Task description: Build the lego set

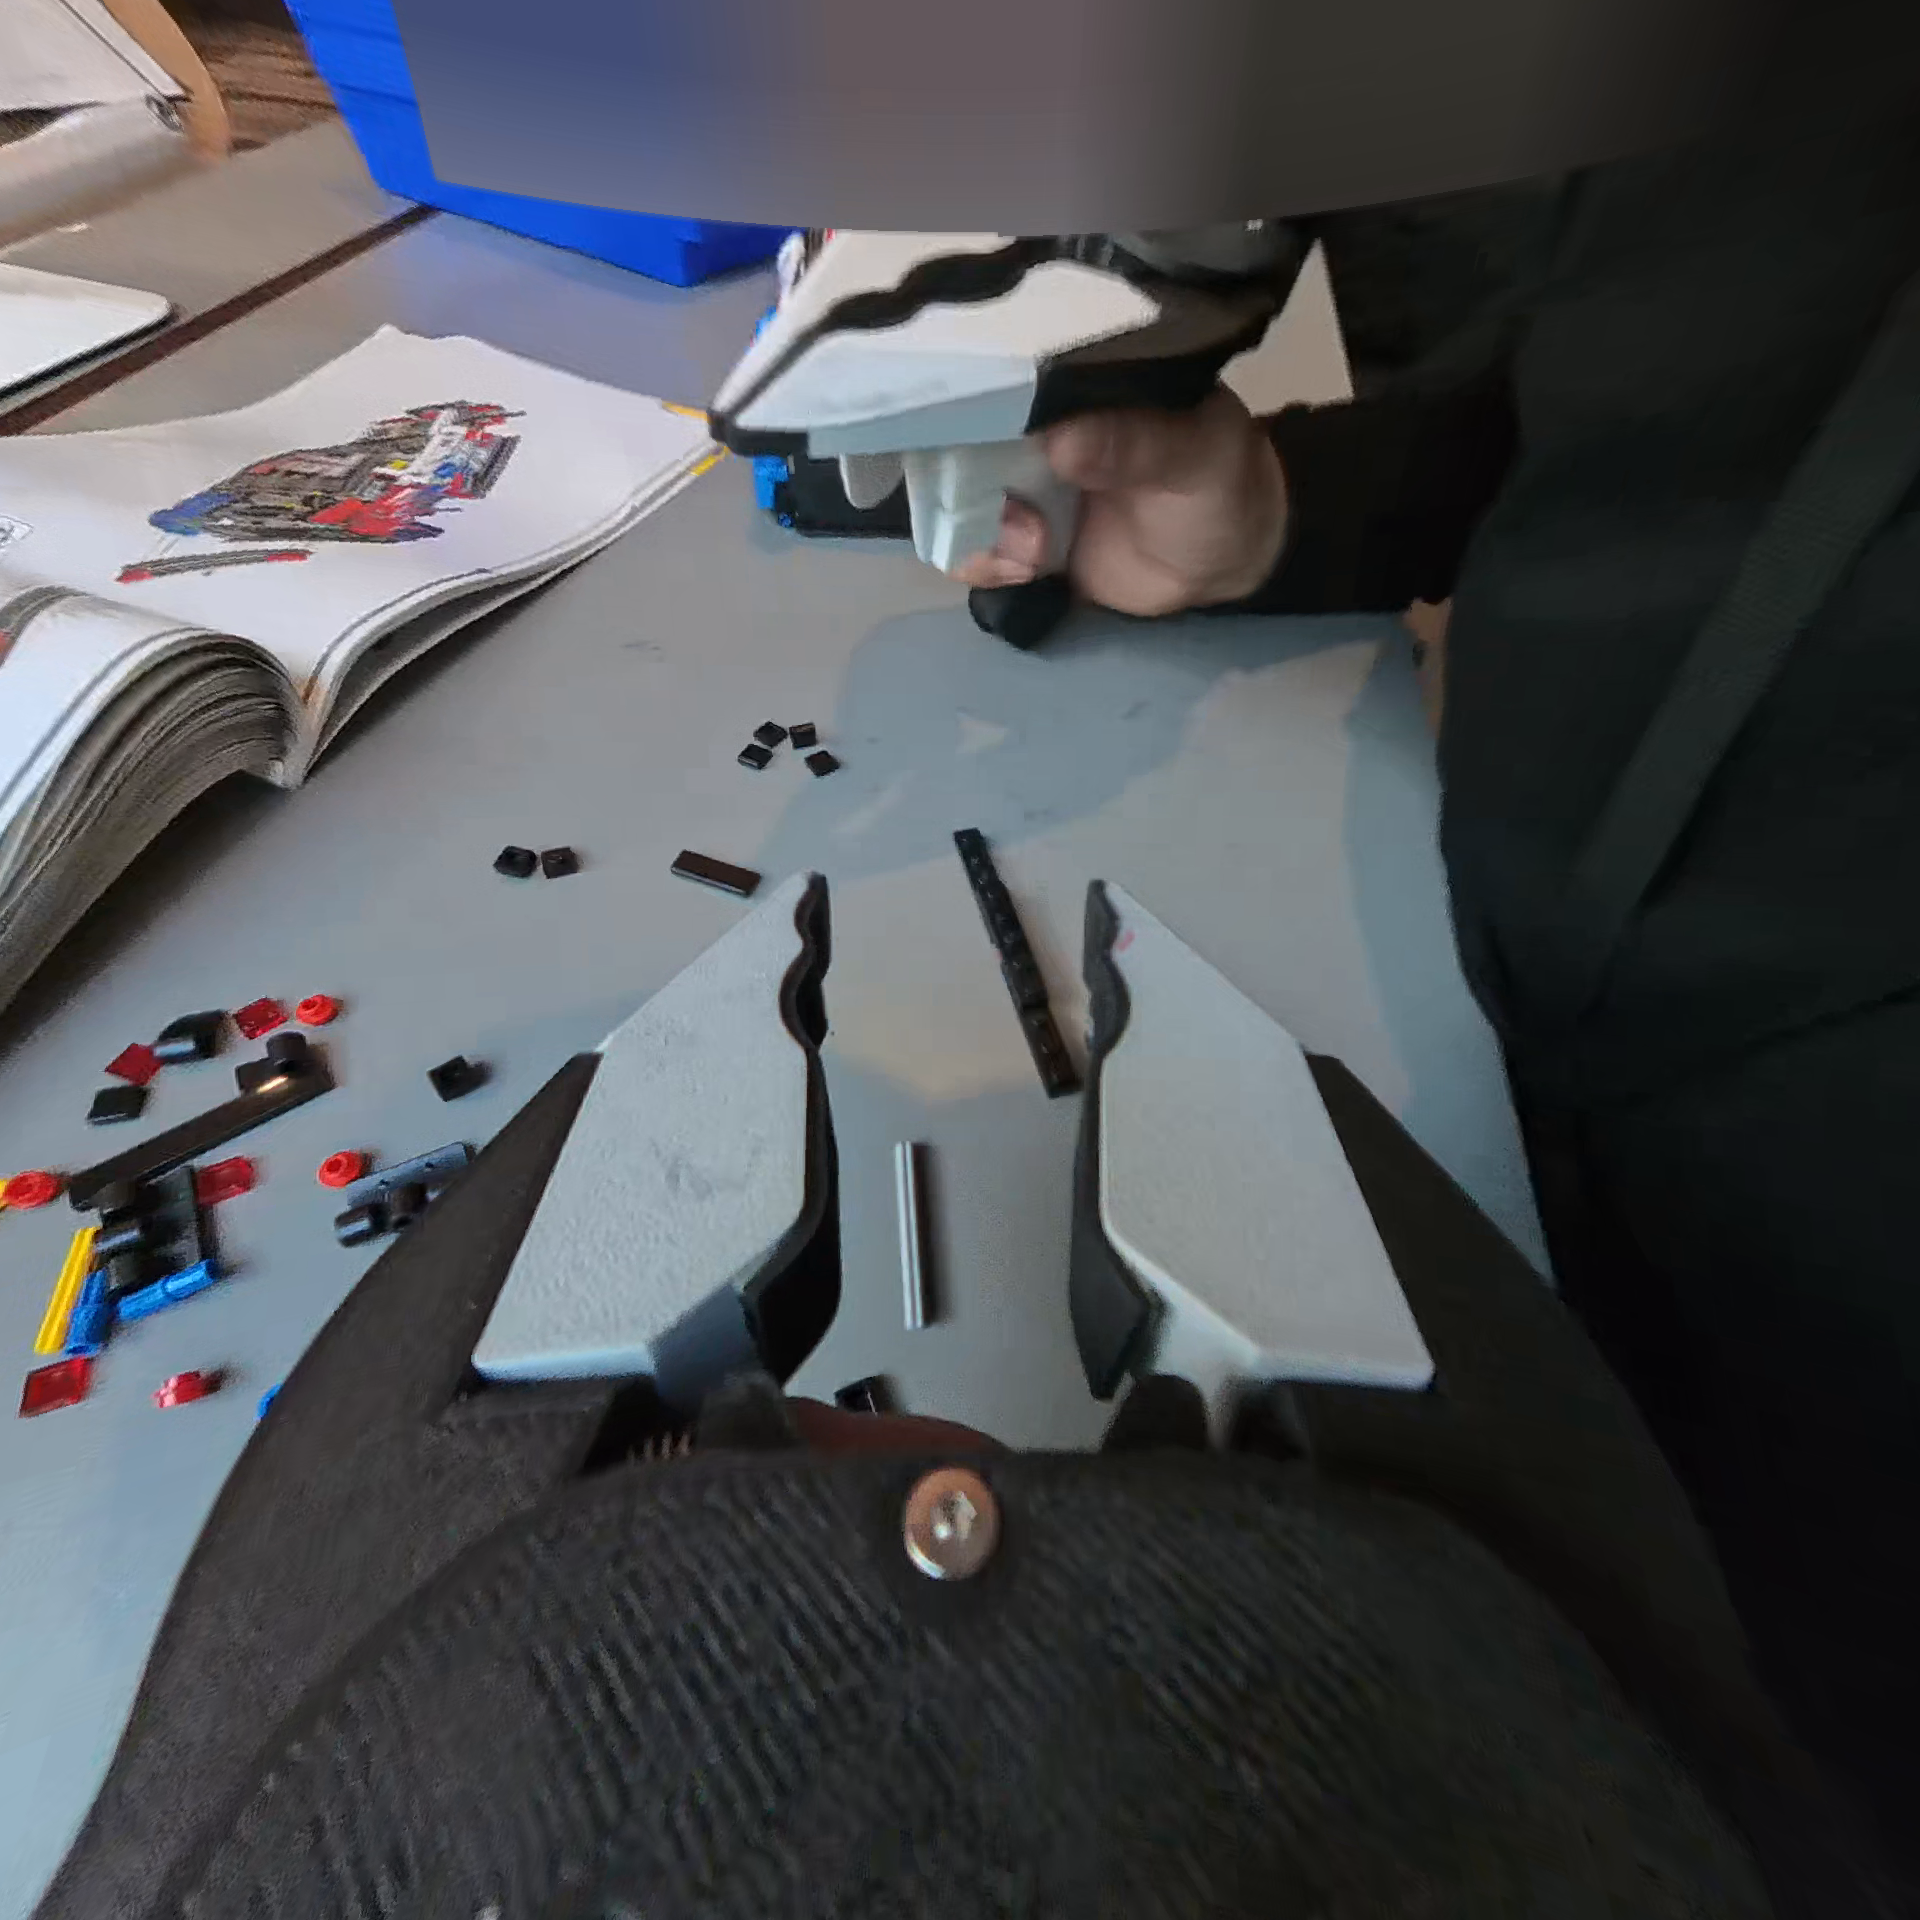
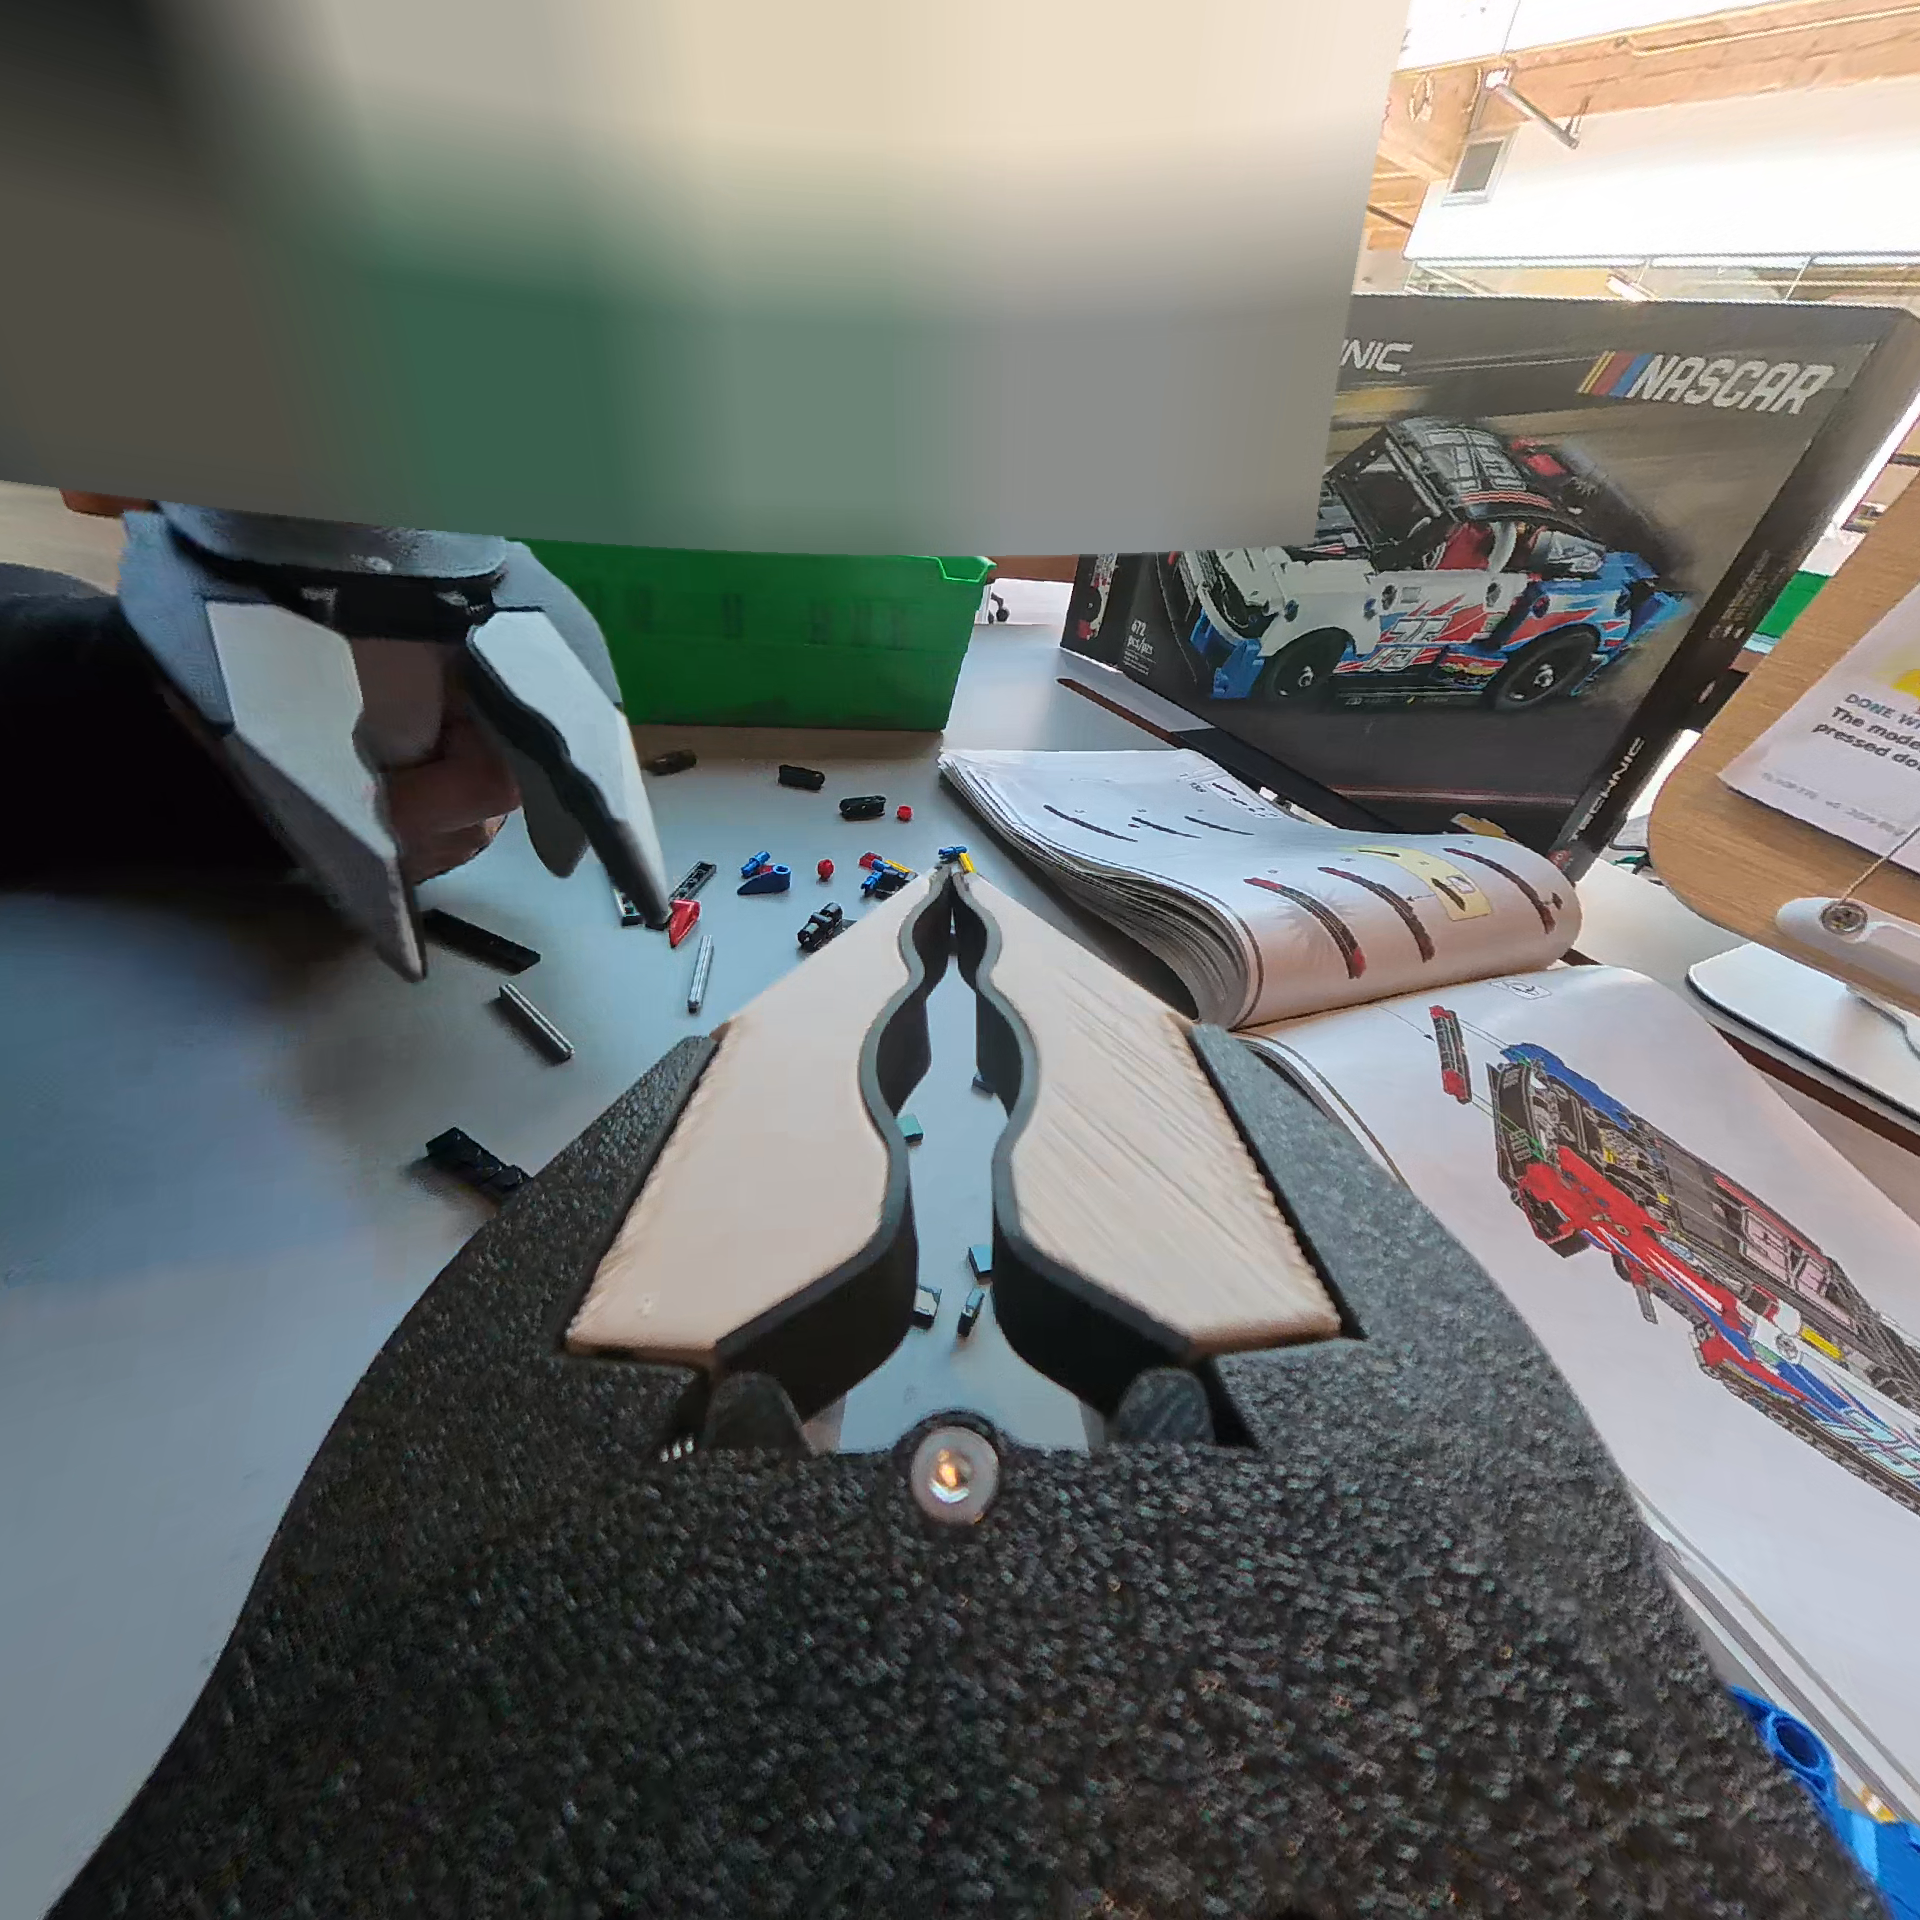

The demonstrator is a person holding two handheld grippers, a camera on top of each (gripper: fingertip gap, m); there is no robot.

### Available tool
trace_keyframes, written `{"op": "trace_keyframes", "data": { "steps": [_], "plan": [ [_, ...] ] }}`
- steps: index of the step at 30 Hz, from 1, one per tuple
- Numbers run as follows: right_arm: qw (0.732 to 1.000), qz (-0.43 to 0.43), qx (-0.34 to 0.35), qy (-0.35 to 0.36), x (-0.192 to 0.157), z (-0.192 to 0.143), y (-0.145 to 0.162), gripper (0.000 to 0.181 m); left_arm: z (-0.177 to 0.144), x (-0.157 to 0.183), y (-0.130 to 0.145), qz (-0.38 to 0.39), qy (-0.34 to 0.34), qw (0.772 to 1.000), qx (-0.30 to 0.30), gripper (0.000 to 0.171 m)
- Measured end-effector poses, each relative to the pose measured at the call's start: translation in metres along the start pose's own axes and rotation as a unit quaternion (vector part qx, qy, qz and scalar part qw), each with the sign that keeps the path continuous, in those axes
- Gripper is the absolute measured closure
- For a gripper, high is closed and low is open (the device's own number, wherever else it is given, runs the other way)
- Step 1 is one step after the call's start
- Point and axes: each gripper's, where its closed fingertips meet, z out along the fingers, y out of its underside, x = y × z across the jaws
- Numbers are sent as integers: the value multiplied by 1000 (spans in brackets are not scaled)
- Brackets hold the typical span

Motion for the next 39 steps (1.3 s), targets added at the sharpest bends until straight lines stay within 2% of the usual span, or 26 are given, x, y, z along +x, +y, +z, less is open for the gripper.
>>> {"op": "trace_keyframes", "data": {
  "steps": [8, 24, 35, 39],
  "plan": [
    [1000, -10, -2, -6, -5, 1, 0, 181, 16, 2, 26, 53, -31, 995, -81, 128],
    [1000, -2, 4, -13, -7, 1, -2, 181, 14, -3, 28, 35, -33, 995, -86, 132],
    [1000, -5, 11, -11, -7, -3, -7, 181, 22, 5, 53, 51, -12, 985, -164, 135],
    [1000, -6, 15, -15, -10, -4, -9, 181, 22, 3, 53, 35, -10, 986, -165, 145]
  ]
}}
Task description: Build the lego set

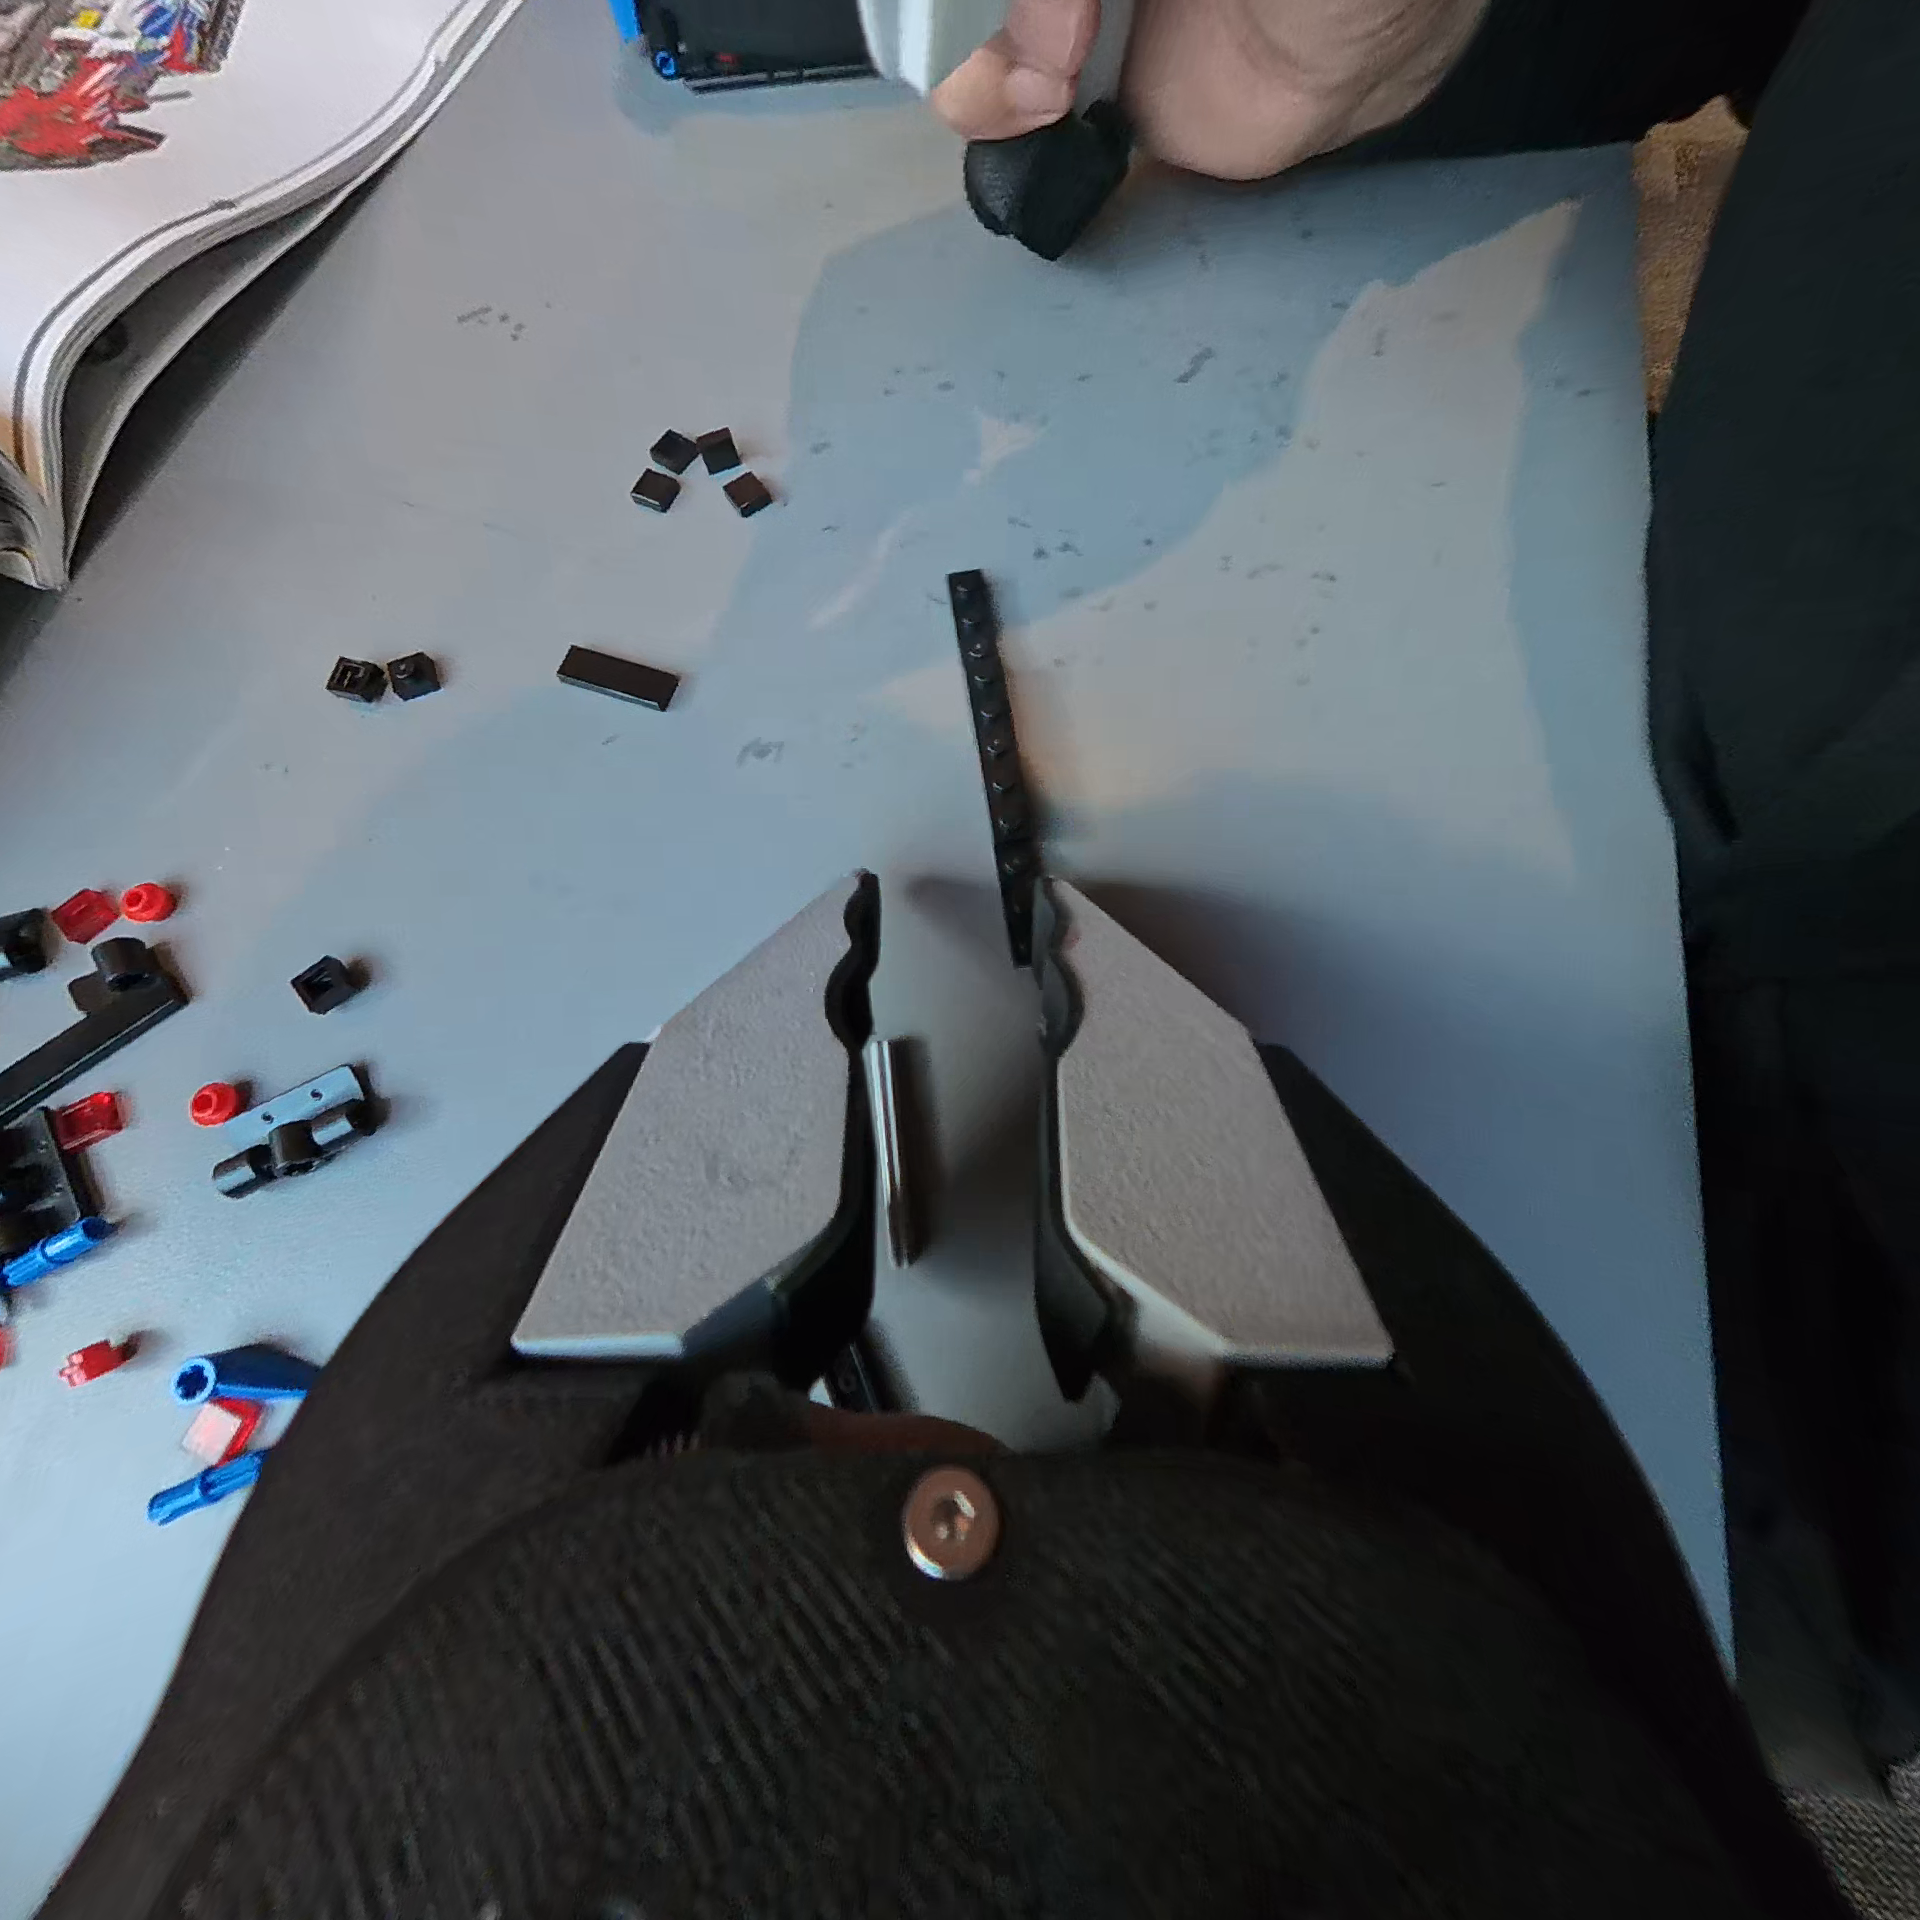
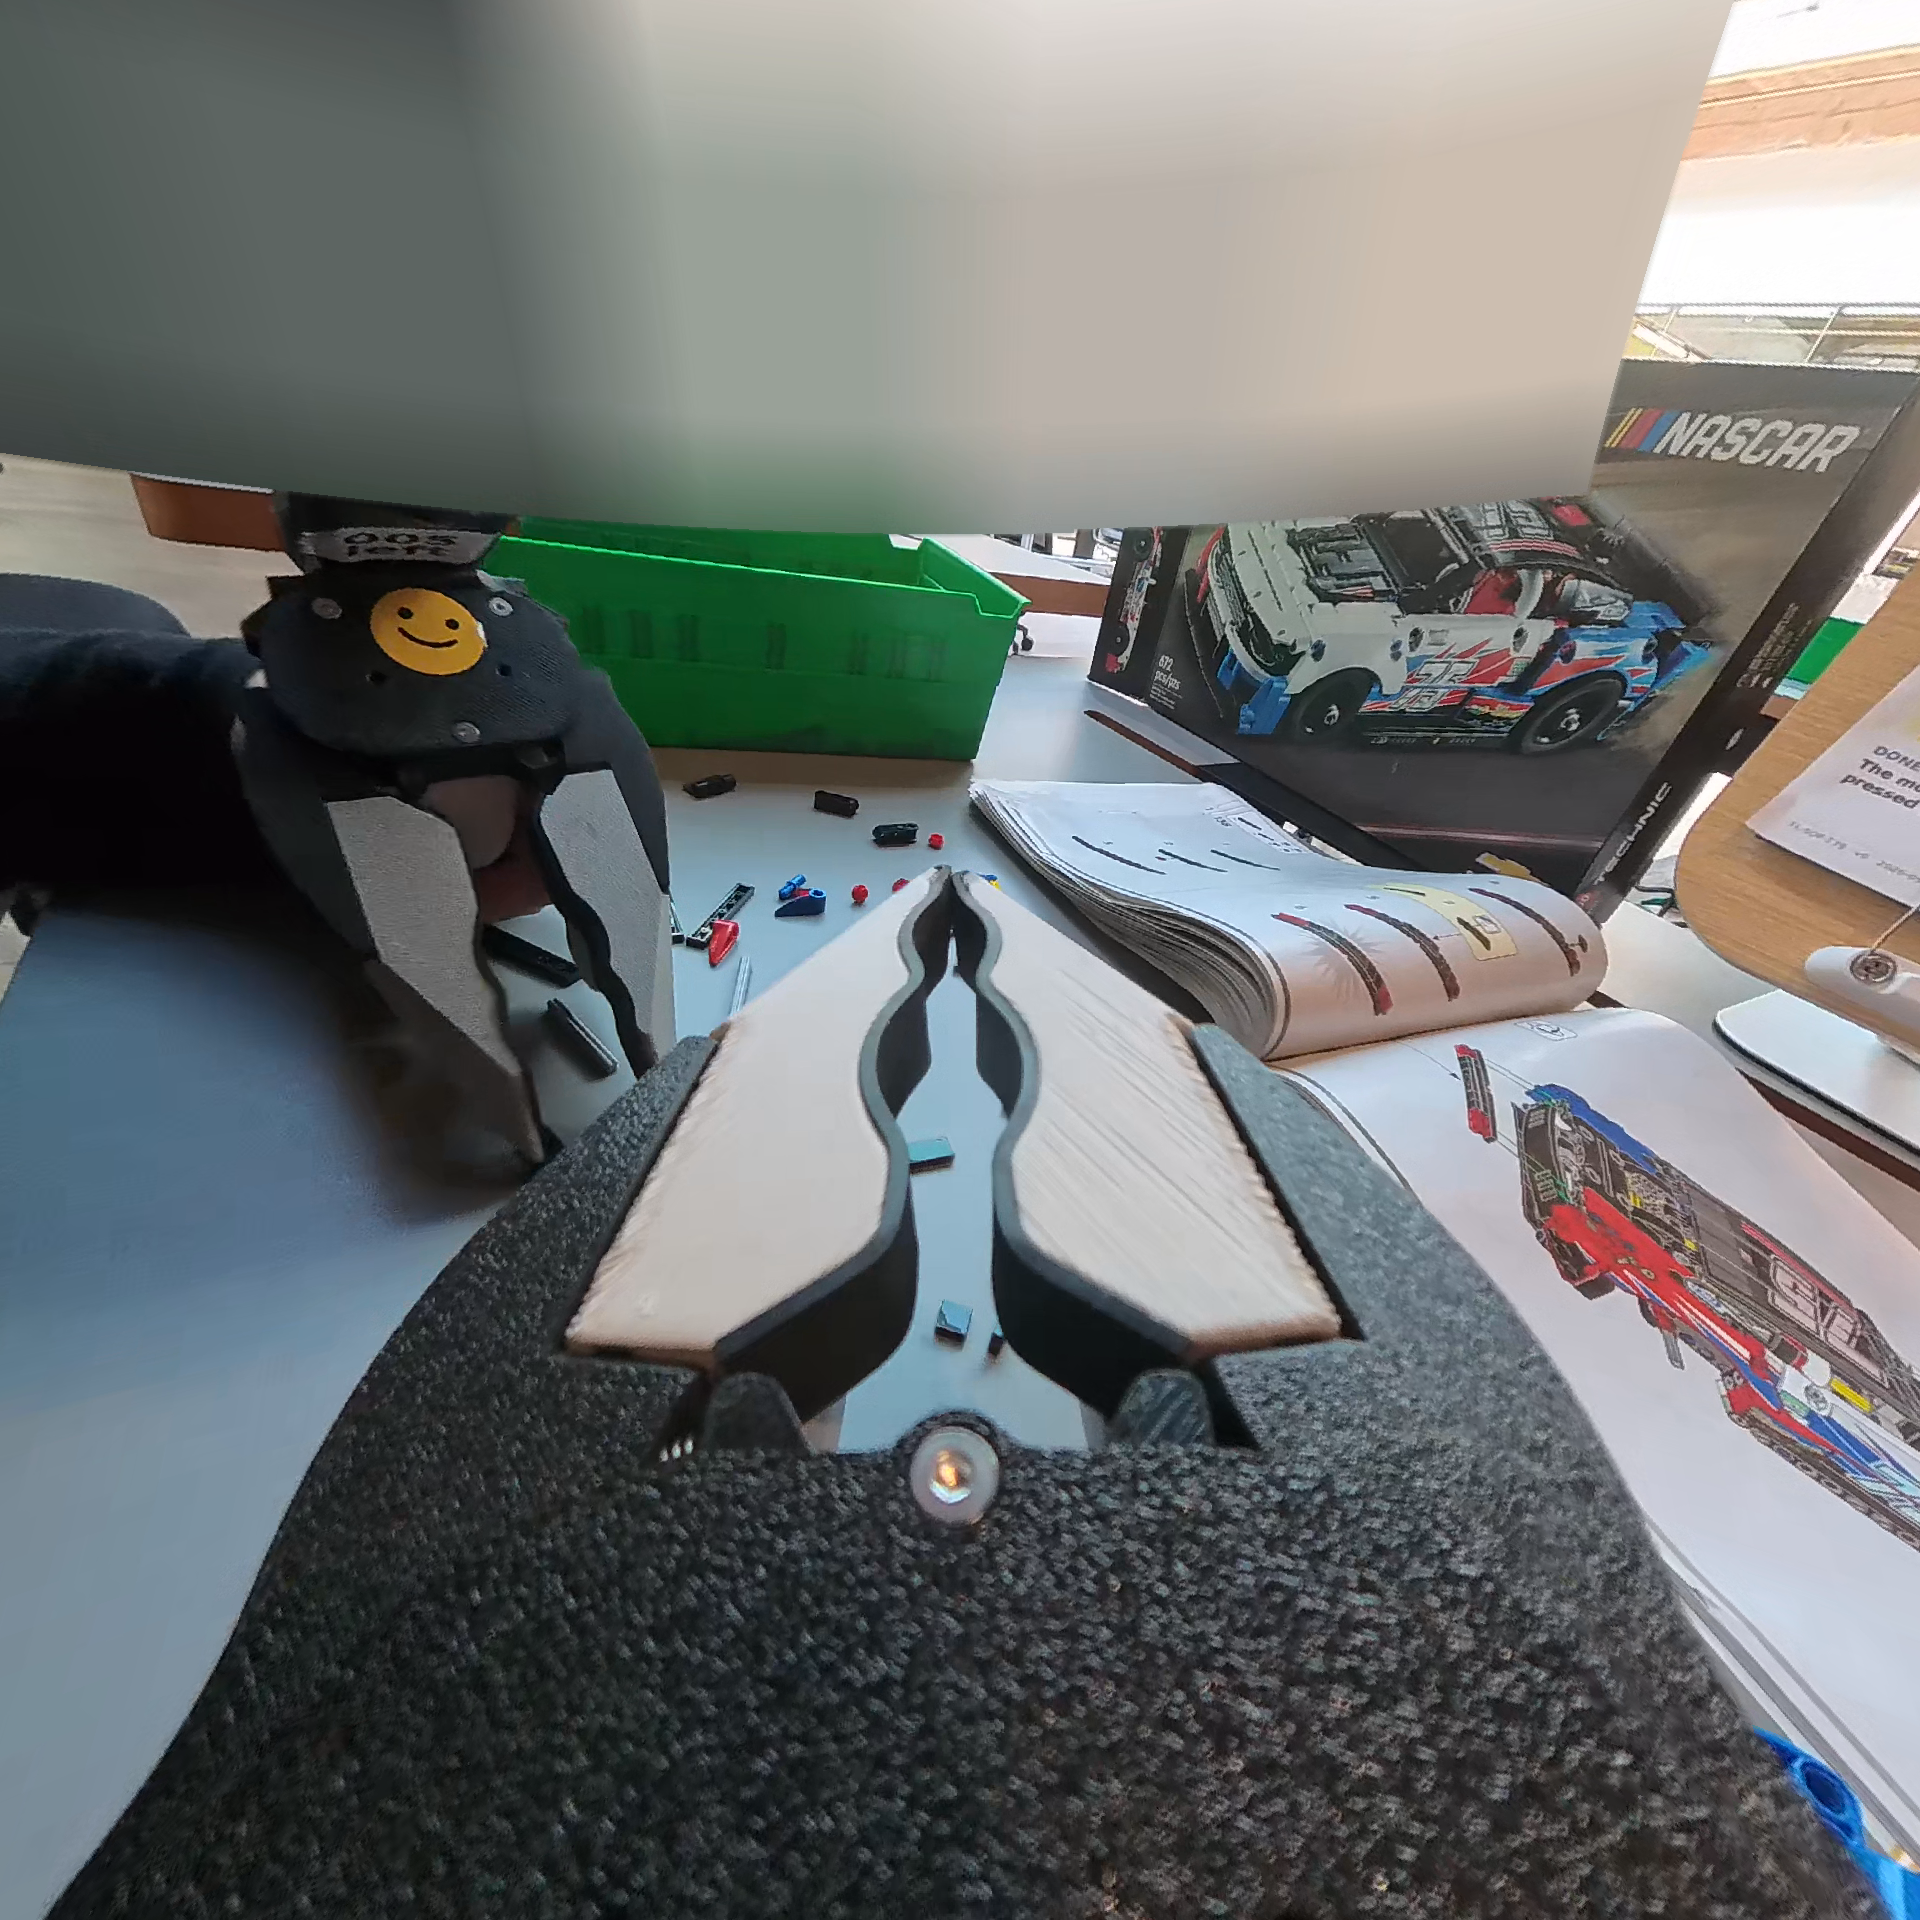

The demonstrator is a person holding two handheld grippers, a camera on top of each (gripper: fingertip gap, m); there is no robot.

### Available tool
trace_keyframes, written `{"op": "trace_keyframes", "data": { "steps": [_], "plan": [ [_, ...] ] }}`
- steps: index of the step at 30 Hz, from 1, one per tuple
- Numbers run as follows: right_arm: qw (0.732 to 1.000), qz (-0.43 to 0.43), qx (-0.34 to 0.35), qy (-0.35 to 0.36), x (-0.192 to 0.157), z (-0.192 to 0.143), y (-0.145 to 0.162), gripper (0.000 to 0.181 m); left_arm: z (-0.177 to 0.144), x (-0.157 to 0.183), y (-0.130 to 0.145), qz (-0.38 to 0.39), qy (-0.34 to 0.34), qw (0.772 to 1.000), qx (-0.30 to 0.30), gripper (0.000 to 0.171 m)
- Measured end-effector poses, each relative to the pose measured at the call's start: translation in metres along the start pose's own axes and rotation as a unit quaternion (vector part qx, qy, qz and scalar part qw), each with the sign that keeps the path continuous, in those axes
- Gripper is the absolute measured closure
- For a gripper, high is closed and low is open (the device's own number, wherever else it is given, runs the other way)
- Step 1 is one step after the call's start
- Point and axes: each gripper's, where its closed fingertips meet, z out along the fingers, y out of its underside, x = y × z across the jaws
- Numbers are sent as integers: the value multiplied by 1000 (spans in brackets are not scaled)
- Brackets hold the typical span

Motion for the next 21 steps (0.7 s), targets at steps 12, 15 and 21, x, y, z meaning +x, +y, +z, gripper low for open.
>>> {"op": "trace_keyframes", "data": {
  "steps": [12, 15, 21],
  "plan": [
    [1000, -3, -2, -1, 0, -1, 1, 181, 0, -2, 1, -12, 1, 1000, 0, 153],
    [1000, -1, -4, 1, 1, -1, 2, 181, -1, -2, 1, -16, 4, 1000, -1, 152],
    [999, 1, -26, 20, 8, 1, 10, 181, 0, -2, 2, -13, 0, 1000, -3, 154]
  ]
}}
